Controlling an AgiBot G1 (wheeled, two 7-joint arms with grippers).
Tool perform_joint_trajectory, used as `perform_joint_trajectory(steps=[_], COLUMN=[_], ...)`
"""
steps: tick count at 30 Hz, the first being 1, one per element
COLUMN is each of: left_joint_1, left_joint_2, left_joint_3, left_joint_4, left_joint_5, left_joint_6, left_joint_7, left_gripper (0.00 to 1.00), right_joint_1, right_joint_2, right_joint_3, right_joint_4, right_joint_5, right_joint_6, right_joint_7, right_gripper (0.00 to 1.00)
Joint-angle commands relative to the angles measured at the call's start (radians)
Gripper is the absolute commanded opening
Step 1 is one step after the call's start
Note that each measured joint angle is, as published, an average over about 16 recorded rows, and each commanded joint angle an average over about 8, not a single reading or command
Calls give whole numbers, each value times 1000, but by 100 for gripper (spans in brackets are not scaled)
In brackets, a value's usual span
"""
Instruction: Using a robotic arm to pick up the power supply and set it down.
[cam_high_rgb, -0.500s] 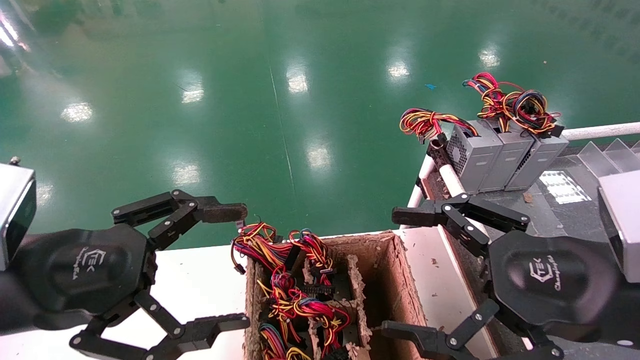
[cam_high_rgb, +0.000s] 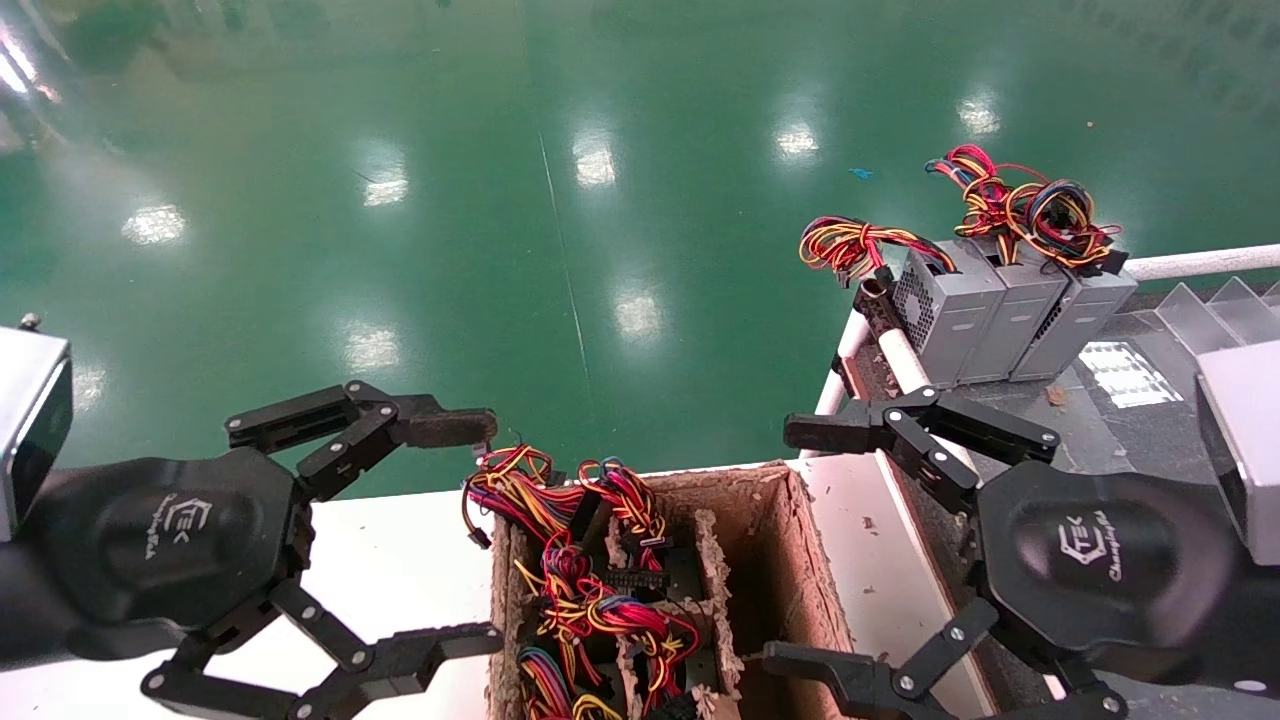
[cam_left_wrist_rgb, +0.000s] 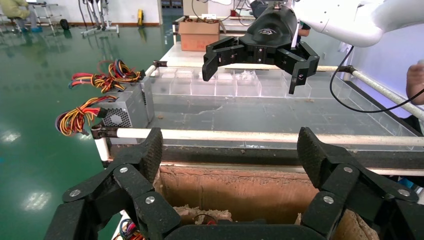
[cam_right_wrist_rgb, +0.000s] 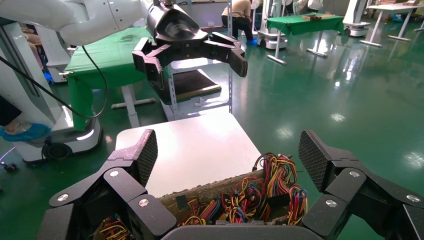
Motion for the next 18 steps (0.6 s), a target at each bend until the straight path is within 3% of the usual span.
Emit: perform_joint_trajectory(steps=[1,18], left_joint_1=[0,0], left_joint_2=[0,0], left_joint_3=[0,0], left_joint_4=[0,0], left_joint_5=[0,0], left_joint_6=[0,0], left_joint_7=[0,0], left_gripper=[0,0], right_joint_1=[0,0], right_joint_2=[0,0], right_joint_3=[0,0], right_joint_4=[0,0], right_joint_5=[0,0], right_joint_6=[0,0], right_joint_7=[0,0], right_gripper=[100,100])
